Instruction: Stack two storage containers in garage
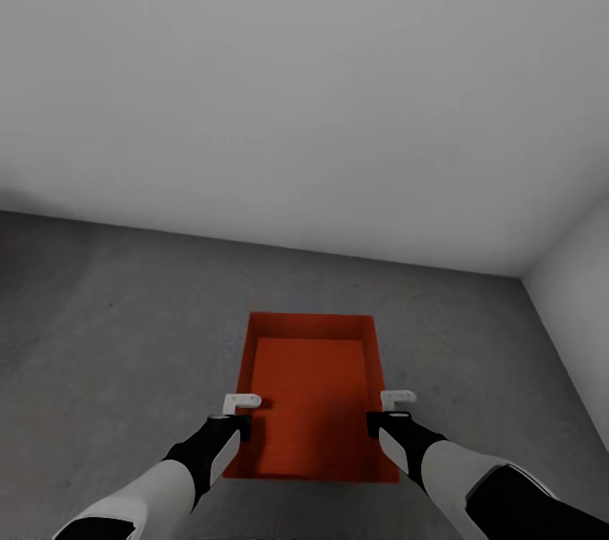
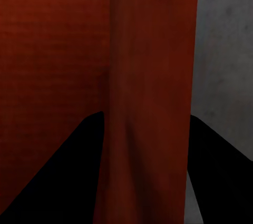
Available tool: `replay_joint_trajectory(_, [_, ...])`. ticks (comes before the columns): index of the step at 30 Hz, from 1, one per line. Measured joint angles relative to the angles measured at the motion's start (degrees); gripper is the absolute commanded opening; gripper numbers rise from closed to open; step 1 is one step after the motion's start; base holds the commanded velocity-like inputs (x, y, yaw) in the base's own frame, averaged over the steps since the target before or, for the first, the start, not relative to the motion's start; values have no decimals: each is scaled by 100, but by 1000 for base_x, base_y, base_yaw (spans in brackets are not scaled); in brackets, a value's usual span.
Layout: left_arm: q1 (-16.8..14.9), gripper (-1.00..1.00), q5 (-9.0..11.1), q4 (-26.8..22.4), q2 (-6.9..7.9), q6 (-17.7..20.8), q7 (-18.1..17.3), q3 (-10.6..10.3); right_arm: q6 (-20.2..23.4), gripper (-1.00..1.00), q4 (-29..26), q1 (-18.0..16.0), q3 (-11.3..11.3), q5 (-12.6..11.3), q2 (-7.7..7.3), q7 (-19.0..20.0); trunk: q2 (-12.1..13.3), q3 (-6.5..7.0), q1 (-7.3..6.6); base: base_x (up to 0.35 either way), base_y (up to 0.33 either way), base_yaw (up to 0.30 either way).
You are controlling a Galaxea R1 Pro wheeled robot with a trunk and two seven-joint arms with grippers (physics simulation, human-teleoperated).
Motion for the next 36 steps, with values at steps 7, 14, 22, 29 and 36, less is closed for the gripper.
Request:
replay_joint_trajectory(7, [0,-100,-1,0,0,0,0,-1,-2,-100,0,2,-4,2,0,0,0,-63,0,0,0,9])
replay_joint_trajectory(14, [0,-100,-5,-1,-1,1,1,1,-3,-100,0,1,-2,0,-1,2,-1,-82,-3,102,12,8])
replay_joint_trajectory(22, [0,-100,-1,-1,0,0,0,-1,-2,-100,0,1,-1,0,0,0,-1,-82,-1,171,29,0])
replay_joint_trajectory(29, [1,-100,-3,-3,0,1,0,0,-4,-100,1,1,-6,4,0,3,0,-82,0,7,1,117])
replay_joint_trajectory(36, [0,-100,-2,-1,0,-1,0,0,-3,-100,0,0,-7,6,0,0,-1,-82,0,0,0,42])
